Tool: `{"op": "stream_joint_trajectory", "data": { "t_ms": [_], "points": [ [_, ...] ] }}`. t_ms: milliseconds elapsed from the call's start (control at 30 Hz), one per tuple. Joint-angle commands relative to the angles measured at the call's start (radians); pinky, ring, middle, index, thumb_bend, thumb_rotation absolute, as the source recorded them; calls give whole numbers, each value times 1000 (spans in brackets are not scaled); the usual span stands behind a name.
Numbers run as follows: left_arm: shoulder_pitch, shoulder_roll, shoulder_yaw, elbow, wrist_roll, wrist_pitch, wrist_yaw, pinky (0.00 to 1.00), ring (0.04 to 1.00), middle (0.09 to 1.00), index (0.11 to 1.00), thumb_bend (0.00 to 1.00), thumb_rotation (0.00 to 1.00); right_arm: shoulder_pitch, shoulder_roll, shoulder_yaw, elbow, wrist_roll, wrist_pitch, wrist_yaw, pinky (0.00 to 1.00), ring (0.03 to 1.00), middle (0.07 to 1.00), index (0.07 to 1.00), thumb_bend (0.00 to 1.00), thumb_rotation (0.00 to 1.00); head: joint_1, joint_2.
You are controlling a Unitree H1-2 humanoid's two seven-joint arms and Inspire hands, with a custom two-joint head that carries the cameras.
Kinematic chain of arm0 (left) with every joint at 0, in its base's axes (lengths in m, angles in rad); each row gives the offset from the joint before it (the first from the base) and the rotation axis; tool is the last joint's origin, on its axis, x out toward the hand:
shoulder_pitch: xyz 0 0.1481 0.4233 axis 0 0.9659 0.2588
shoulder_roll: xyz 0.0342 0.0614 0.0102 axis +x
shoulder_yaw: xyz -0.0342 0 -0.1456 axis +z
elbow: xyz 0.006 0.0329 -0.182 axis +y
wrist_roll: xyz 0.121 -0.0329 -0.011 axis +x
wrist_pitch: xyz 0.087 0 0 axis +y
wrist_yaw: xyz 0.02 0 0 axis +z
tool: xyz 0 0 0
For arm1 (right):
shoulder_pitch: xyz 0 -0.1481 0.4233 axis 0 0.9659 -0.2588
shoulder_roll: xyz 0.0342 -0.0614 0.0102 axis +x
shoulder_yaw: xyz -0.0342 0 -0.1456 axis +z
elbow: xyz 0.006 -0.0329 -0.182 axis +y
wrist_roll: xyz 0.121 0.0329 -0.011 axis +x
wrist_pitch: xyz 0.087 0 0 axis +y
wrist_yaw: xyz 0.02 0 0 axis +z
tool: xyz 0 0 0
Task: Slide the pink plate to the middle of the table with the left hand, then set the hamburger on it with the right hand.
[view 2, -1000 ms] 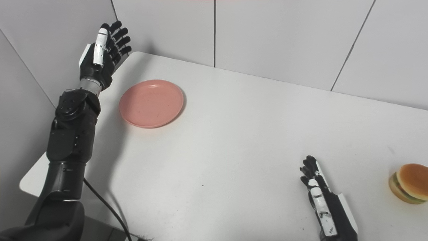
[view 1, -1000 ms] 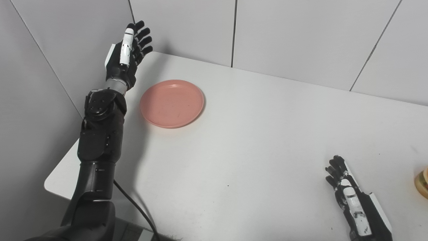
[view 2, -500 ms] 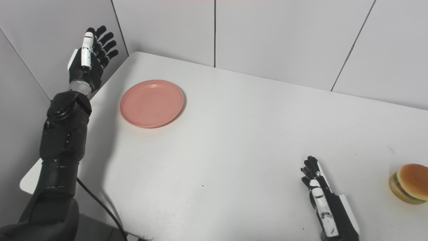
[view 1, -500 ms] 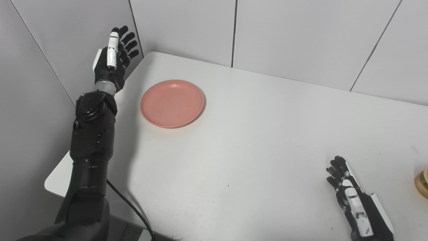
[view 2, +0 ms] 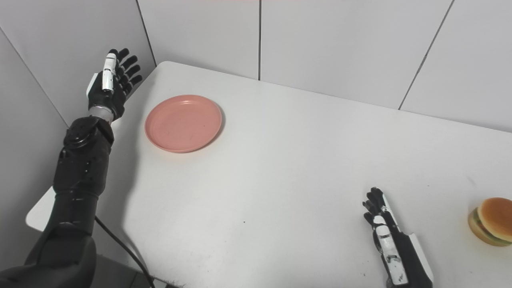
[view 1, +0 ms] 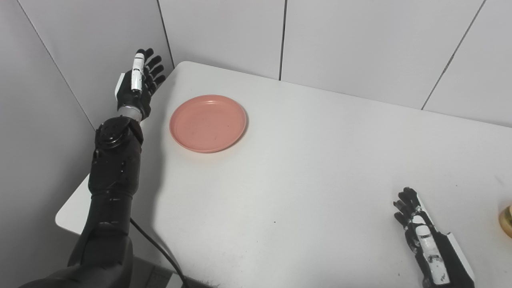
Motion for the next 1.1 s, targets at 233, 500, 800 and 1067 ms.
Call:
{"op": "stream_joint_trajectory", "data": {
  "t_ms": [233, 500, 800, 1067],
  "points": [
    [-41, 36, -5, 163, -14, -117, -50, 895, 909, 911, 897, 319, 1000, -7, -6, -8, -34, 14, -3, 2, 1000, 1000, 1000, 1000, 0, 1000, -6, 7],
    [-54, 39, -11, 284, -37, -160, -91, 935, 940, 936, 918, 333, 1000, -8, -6, -7, -31, -3, -10, -4, 1000, 1000, 1000, 1000, 0, 1000, -7, 11],
    [-41, 16, -40, 324, -31, -164, -79, 926, 919, 920, 909, 361, 1000, -8, -5, -8, -29, 10, -9, 1, 1000, 1000, 1000, 1000, 0, 1000, -9, 15],
    [-25, -6, -54, 318, -55, -157, -98, 928, 927, 924, 913, 362, 1000, -11, -2, -8, -17, 14, -27, 3, 1000, 1000, 1000, 1000, 0, 1000, -16, 18]
  ]
}}
